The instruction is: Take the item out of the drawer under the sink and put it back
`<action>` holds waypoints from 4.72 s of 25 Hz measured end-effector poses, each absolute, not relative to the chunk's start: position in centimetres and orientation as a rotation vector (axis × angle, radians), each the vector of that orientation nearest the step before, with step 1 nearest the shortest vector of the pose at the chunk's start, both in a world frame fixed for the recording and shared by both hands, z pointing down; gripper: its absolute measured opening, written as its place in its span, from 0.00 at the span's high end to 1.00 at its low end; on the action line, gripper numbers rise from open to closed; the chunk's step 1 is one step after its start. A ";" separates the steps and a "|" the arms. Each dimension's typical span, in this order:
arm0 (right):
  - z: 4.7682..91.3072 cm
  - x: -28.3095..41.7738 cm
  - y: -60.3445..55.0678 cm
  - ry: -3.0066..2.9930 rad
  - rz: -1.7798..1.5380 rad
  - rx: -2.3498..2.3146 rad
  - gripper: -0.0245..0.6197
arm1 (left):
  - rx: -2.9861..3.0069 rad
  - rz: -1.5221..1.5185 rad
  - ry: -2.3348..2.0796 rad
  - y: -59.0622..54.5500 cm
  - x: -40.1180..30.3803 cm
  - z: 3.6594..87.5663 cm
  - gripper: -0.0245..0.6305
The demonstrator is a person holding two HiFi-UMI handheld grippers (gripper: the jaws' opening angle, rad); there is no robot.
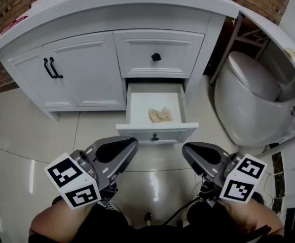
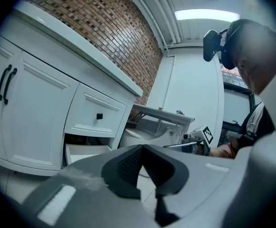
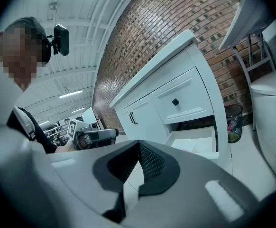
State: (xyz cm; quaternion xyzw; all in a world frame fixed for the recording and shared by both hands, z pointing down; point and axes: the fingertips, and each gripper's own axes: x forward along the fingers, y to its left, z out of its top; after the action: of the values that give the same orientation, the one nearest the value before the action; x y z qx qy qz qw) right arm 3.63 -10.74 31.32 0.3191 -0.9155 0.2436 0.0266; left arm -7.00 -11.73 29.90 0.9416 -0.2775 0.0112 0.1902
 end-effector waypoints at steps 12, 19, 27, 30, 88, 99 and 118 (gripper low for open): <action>30.5 4.2 -11.8 -2.842 0.718 1.042 0.95 | 2.919 0.207 -0.919 -12.6 -6.7 28.1 0.95; 29.0 5.0 -13.3 -2.864 0.701 1.102 0.95 | 3.060 0.292 -1.044 -16.2 -6.8 24.5 0.91; 27.8 5.3 -13.0 -2.906 0.704 1.070 0.95 | 3.172 0.548 -0.885 -20.4 -4.0 25.2 0.88; 27.6 6.0 -13.2 -2.911 0.722 1.084 0.95 | 3.154 0.664 -0.858 -22.5 -3.0 26.8 0.86; 29.6 7.3 -16.2 -2.869 0.985 1.053 0.95 | 2.716 1.773 -0.151 -31.5 2.4 54.1 0.93; 29.3 7.4 -16.3 -2.867 0.936 1.096 0.95 | 2.844 1.558 -0.538 -33.7 0.9 46.9 0.94; 27.9 6.2 -12.0 -2.887 0.709 1.093 0.95 | 2.990 0.752 -0.963 -21.3 -2.8 31.2 0.94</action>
State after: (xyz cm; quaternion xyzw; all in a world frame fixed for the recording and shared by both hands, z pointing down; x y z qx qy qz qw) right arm 6.21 -12.03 27.93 0.3450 -0.9114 0.2239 -0.0129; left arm -2.80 -21.29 31.23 0.9248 -0.2979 0.2326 -0.0444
